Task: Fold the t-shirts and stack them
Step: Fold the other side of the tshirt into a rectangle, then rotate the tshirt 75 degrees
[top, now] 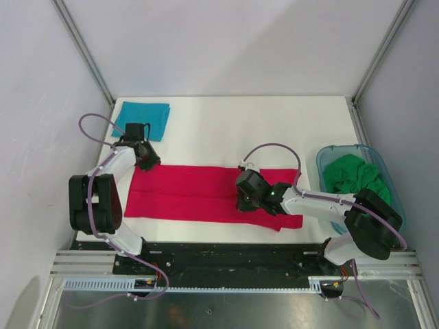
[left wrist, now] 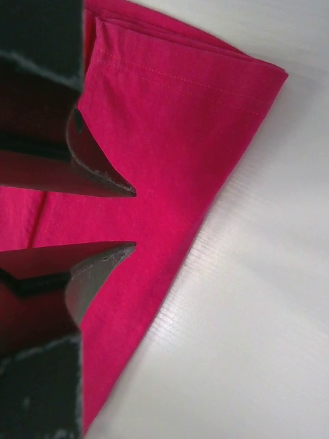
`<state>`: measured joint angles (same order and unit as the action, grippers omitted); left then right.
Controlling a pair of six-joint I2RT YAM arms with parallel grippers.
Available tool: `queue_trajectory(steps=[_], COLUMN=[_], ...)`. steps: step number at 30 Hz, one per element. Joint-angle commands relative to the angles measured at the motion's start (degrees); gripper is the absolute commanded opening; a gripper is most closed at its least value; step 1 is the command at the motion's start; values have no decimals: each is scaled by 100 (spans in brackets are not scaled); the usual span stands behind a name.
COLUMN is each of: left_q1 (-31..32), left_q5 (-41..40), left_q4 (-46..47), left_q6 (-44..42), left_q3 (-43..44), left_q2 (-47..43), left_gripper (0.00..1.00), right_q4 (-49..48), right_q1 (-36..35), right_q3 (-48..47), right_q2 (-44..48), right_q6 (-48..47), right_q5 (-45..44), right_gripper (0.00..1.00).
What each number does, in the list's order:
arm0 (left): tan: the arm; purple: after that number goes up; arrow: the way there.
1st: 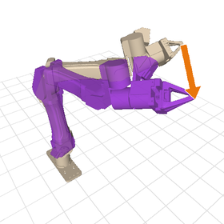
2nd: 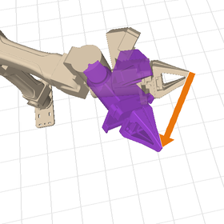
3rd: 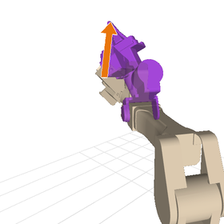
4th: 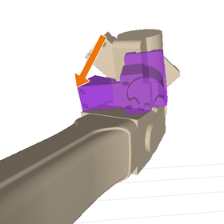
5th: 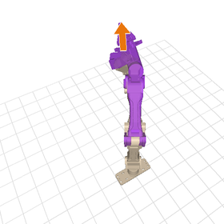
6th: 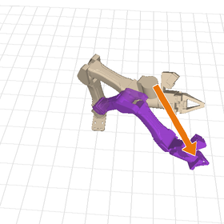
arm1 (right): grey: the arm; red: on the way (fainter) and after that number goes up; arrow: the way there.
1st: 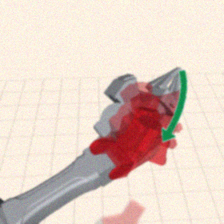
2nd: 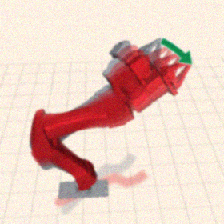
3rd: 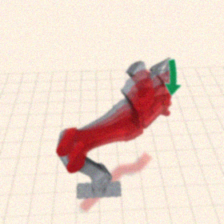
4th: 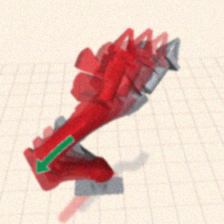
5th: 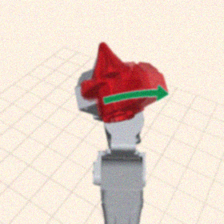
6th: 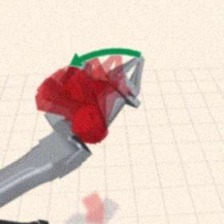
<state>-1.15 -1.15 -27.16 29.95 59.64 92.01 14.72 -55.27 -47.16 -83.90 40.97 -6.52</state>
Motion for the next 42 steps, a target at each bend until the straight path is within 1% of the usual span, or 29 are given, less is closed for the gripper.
queue_trajectory(steps=[1,3,6,8,12,16,20,23,25,28,36,42], left_q1=[52,60,62,207,351,480,578,657,712,772,820,822], left_q5=[71,71,202,233,287,374,464,508,534,560,602,620], left_q4=[81,82,80,84,86,81,80,81,84,80,84,97], left_q6=[-70,-69,-76,-68,-49,-22,8,20,30,38,-7,-31], left_q3=[-64,-72,-79,-89,-88,-84,-70,-31,4,59,110,72], left_q2=[-259,-261,-279,-286,-287,-320,-366,-360,-342,-312,-276,-286], left_gripper=[37,37,38,38,39,40,41,41,41,42,41,42], right_q4=[-32,114,399,701,1515,2366,3042,3331,3402,3509,3568,3128], right_q1=[-28,-30,-19,71,335,665,846,964,1044,1122,1049,1077], right_q3=[-155,-218,-304,-332,-338,-270,53,515,833,1140,1525,1924], right_q2=[34,109,336,527,923,1293,1814,2375,2744,2995,3145,3195], right_q6=[74,66,66,150,510,1033,1685,2203,2468,2821,3595,3983], right_q5=[-27,-106,-374,-597,-1201,-1635,-1702,-1489,-1272,-986,-697,-687], right_gripper=[13,15,28,35,42,43,46,48,49,49,50,51])
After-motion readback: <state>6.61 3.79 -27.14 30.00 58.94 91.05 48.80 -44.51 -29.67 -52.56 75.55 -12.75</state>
